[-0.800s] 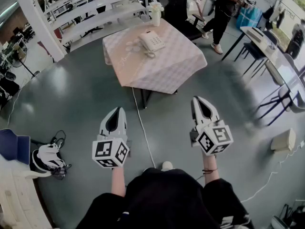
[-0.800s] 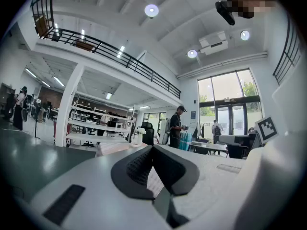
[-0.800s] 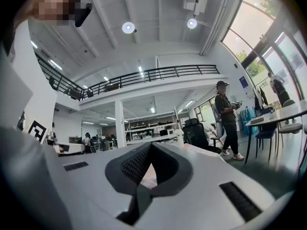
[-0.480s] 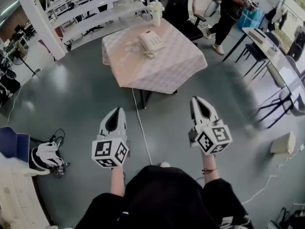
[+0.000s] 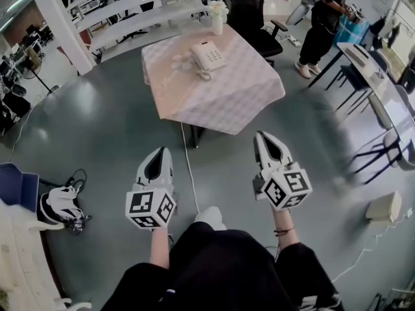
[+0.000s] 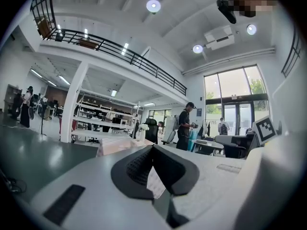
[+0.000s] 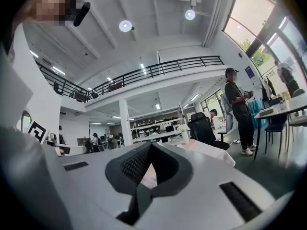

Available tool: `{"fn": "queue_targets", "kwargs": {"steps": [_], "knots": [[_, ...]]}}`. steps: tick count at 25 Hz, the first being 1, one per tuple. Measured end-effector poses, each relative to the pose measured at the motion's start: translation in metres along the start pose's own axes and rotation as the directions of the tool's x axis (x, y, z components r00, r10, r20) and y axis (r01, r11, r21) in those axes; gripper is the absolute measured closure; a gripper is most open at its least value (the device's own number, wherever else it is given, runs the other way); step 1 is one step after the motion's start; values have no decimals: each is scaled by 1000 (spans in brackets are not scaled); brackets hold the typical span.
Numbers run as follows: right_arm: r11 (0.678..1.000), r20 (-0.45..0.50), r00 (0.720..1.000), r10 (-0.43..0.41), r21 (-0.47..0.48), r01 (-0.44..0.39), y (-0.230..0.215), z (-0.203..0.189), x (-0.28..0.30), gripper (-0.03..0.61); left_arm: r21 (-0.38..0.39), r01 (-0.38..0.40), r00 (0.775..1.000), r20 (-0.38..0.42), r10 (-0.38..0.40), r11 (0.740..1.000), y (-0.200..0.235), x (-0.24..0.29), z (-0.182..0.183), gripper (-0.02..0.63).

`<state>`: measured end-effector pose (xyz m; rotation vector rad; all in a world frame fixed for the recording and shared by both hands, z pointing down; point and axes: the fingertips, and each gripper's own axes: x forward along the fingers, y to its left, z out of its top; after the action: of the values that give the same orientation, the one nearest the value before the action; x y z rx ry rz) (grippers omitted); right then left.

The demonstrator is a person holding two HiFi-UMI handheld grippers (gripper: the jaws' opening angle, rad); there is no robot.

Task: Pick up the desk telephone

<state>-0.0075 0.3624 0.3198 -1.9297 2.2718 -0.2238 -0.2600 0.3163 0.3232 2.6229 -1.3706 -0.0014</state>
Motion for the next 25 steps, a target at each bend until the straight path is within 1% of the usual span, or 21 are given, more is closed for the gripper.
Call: {"fn": "queue_targets", "kwargs": {"steps": [4,9,11,14,19,25], "knots": [[1000,3,1000,-8,11,8,-9,0,16,586,-2,-6,1000,1,6,1000,6,17,3,615],[999,-16,1000,-23,49,24,-31,-7,40,586,-17,-8,1000,-24,7,1000,15,47,-7,615],[998,-15,999,-29,51,30,-40,-7,51,586,-24,-5,1000,-28,4,1000,19,62,-10,615],[998,-19,999,-30,48,31,-54,-8,73,586,-37,0,999,-39,-1,999,24,93,-12,615],[998,-41,998,-49,39,50,-78,-11,117,586,-27,43,997,-69,-44,999,28,149,-10,615],[997,-64,996,-57,38,60,-100,-12,171,586,-48,77,993,-90,-82,996,38,213,-8,615]]}}
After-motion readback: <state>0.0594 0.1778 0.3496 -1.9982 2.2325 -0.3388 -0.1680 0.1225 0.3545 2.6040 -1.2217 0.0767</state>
